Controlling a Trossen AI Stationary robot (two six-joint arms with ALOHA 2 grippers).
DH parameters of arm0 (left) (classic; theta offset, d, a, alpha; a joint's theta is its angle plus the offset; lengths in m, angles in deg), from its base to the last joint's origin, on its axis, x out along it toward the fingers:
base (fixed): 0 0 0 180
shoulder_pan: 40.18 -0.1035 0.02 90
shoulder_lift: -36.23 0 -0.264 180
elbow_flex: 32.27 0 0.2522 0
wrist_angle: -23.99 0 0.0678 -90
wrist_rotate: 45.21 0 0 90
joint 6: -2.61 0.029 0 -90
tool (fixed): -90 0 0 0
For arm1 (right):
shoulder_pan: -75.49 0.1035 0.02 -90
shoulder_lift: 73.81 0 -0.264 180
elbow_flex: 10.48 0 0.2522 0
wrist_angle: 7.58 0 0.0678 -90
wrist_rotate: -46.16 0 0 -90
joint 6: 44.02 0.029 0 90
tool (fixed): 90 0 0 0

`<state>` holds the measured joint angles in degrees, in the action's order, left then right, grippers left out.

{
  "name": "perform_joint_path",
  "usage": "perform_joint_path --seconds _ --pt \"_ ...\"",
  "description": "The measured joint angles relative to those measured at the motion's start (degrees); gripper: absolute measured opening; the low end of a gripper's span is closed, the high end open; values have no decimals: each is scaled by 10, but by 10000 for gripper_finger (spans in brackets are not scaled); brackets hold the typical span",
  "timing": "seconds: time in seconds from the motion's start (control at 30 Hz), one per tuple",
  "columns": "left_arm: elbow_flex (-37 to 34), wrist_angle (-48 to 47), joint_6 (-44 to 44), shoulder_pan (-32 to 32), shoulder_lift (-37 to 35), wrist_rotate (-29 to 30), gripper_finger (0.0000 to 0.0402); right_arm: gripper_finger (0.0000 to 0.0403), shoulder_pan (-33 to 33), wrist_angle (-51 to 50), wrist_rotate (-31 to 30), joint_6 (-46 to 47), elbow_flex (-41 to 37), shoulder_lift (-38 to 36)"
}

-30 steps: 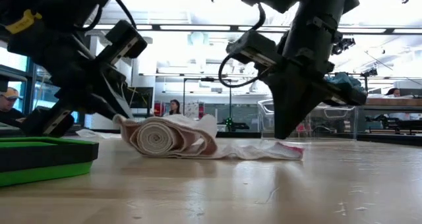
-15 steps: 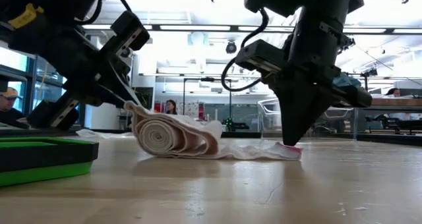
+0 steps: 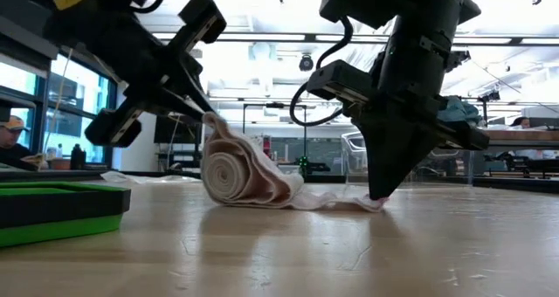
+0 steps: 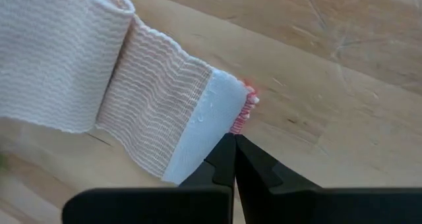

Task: Roll bandage
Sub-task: Roll the white bandage

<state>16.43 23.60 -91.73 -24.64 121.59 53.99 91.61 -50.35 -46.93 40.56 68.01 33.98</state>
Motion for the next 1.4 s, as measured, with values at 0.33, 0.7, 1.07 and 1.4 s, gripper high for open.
perform_joint_path --seconds 0.33,0.7,1.07,1.4 --pt "2 -2 -2 -2 0 13 0 0 0 25 -4 5 0 11" --pt "2 2 -5 -2 0 24 0 0 1 -27 -11 -11 22 9" --pt "32 -7 26 -2 19 23 0 0 11 -29 -4 -21 24 4" --pt "87 31 51 -8 106 -31 4 0 4 -47 -41 -21 24 -34"
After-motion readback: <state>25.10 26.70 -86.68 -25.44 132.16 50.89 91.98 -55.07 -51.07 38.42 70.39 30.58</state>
